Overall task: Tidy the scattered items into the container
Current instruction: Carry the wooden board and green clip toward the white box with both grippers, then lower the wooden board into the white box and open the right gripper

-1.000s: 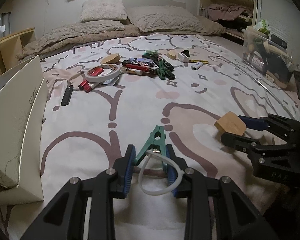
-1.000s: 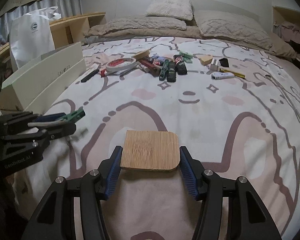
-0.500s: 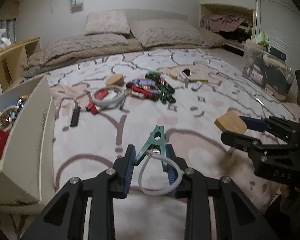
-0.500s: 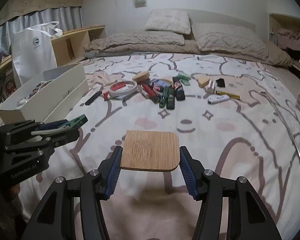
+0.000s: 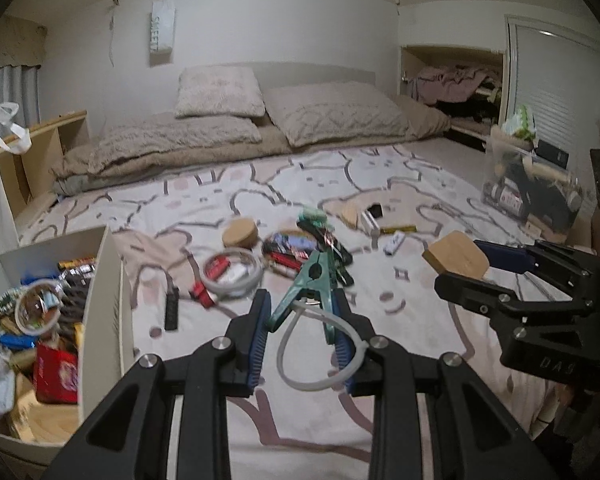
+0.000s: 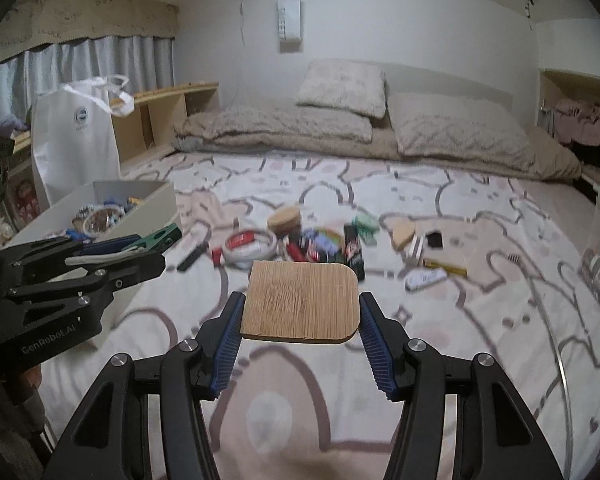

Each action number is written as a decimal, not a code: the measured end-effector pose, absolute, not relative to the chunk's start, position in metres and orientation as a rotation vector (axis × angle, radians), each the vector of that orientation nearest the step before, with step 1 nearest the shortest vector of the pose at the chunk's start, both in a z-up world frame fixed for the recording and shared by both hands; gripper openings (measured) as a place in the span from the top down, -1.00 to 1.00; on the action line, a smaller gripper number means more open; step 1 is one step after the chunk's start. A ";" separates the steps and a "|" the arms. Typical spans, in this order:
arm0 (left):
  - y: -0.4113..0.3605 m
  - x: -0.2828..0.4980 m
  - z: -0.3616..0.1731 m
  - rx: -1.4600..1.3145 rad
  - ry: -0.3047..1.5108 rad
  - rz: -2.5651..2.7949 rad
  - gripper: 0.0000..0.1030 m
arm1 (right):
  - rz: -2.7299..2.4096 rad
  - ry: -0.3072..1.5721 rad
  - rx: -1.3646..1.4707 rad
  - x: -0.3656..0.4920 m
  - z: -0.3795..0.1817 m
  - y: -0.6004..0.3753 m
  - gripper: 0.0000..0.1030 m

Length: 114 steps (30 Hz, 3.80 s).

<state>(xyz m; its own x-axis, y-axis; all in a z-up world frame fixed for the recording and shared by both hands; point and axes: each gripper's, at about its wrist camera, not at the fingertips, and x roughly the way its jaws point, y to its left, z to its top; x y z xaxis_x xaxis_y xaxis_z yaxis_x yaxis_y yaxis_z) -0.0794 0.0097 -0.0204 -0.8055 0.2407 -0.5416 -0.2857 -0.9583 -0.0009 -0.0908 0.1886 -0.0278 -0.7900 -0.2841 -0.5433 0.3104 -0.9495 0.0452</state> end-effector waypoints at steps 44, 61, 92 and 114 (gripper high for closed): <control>-0.086 -0.072 0.039 -0.621 0.021 2.948 0.42 | -2.645 0.007 0.653 -0.111 0.037 0.126 -0.10; -0.162 -0.073 0.015 -0.752 -0.098 3.078 0.42 | -2.539 0.063 0.683 -0.126 0.025 0.058 -0.10; -0.289 -0.046 0.000 -0.867 -0.354 3.293 0.42 | -2.160 0.121 0.839 -0.132 -0.011 -0.092 -0.10; -0.318 -0.039 -0.005 -0.912 -0.392 3.322 0.42 | -1.986 0.229 0.910 -0.111 -0.043 -0.156 -1.00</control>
